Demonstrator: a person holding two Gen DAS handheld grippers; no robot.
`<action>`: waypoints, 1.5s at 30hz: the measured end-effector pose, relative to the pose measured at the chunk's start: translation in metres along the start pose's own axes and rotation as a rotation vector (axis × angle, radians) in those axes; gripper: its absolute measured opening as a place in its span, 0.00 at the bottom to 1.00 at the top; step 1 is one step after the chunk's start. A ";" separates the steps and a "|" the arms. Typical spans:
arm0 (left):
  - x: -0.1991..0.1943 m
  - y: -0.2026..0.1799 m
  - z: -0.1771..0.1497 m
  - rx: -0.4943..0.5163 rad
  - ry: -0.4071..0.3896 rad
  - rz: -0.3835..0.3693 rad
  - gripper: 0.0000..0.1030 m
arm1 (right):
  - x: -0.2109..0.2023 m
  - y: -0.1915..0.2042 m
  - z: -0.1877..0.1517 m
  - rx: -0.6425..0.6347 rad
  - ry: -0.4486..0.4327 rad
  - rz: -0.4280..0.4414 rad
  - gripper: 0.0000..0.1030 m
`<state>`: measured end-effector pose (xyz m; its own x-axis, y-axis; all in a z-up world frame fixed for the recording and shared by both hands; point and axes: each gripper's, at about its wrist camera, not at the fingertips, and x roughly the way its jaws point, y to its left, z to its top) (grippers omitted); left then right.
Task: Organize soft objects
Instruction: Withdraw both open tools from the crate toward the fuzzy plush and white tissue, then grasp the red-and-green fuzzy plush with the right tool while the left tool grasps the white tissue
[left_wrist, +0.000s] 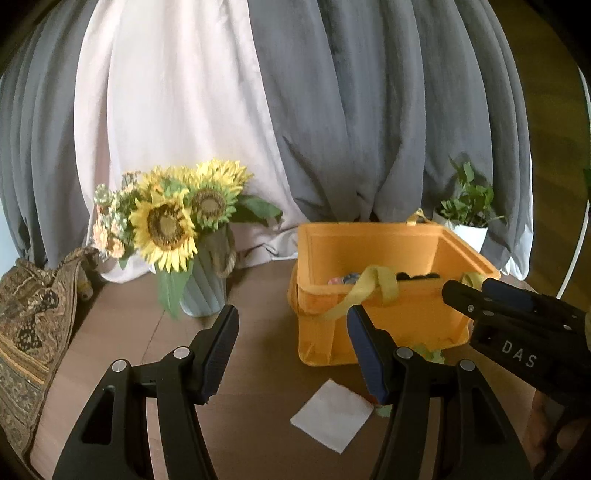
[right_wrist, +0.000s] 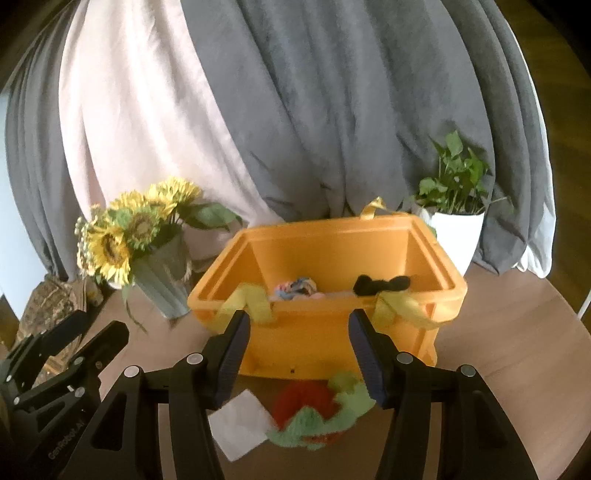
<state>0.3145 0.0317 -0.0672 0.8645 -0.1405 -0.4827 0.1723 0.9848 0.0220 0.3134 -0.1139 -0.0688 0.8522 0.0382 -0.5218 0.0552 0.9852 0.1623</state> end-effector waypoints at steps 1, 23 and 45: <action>0.000 0.000 -0.003 0.002 0.006 -0.002 0.59 | 0.000 0.000 -0.002 0.000 0.005 0.000 0.55; 0.024 -0.014 -0.059 0.040 0.153 -0.058 0.56 | 0.025 -0.002 -0.051 -0.063 0.118 0.032 0.55; 0.067 -0.025 -0.096 0.072 0.244 -0.094 0.56 | 0.062 -0.002 -0.083 -0.161 0.154 0.078 0.62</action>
<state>0.3228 0.0076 -0.1841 0.7052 -0.1937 -0.6820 0.2874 0.9575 0.0253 0.3231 -0.0995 -0.1712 0.7606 0.1284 -0.6364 -0.1021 0.9917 0.0781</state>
